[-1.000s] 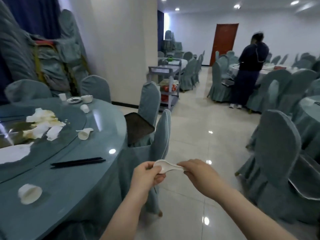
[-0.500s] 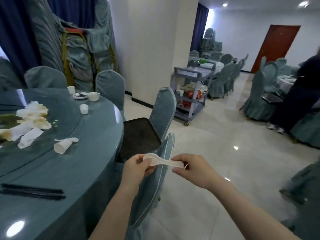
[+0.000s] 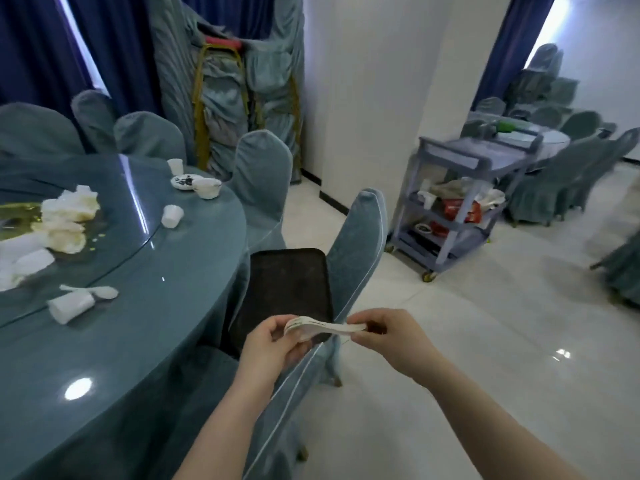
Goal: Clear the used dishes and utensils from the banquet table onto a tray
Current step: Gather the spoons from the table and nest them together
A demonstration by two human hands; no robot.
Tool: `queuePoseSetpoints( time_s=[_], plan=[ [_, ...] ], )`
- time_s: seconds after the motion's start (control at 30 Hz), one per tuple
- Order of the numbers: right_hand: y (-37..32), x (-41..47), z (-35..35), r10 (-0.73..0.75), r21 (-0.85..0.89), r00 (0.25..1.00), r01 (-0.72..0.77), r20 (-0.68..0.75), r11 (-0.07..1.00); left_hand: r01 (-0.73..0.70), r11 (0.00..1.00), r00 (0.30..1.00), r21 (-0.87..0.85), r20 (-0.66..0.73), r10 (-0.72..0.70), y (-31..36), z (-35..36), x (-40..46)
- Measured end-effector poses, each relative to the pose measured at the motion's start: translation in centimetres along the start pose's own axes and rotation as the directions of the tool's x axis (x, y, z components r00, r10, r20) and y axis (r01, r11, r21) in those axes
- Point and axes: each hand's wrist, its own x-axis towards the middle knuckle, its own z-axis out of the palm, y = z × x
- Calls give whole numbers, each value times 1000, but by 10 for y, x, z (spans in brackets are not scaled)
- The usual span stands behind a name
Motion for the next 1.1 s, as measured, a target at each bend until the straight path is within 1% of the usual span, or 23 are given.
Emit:
queuePoseSetpoints(
  time_s=[0.07,0.17,0.3,0.37,0.47,0.57,0.63,0.73,0.83,0.9,0.93,1.0,1.1],
  plan=[
    [7,42,-9,-26,38,996,22,87,999,18,998,995,-59,-98,-24,0,10,15],
    [3,102,-2,-83,141,979,57,188,988,6,995,966,-103,-257,-33,5,7,35],
    [-20,170,29,-225,168,905,175,360,970,-79,982,906,-170,-424,0,17,-19,66],
    [-29,203,44,-268,176,873,213,407,961,-125,969,873,-215,-488,4,21,-30,89],
    [-40,248,62,-285,233,852,198,439,952,-157,956,835,-247,-551,-5,28,-42,120],
    [-52,283,82,-290,259,805,176,518,950,-180,950,775,-255,-631,-22,34,-55,136],
    [-61,299,101,-298,277,758,160,580,947,-187,946,714,-263,-698,-53,35,-68,138],
    [-76,317,136,-316,323,654,114,687,939,-226,937,600,-266,-796,-81,32,-91,137],
    [-88,341,182,-318,352,556,49,768,935,-248,927,504,-280,-855,-123,30,-116,140],
    [-92,360,216,-300,333,505,26,810,943,-260,924,425,-279,-893,-150,27,-133,142],
    [-93,369,234,-295,313,486,47,822,949,-261,925,378,-275,-911,-164,24,-140,141],
    [-92,387,273,-299,265,462,138,835,954,-260,927,279,-270,-940,-196,17,-151,139],
    [-94,412,332,-335,194,415,346,846,918,-275,913,143,-300,-952,-270,3,-156,134]
  ],
)
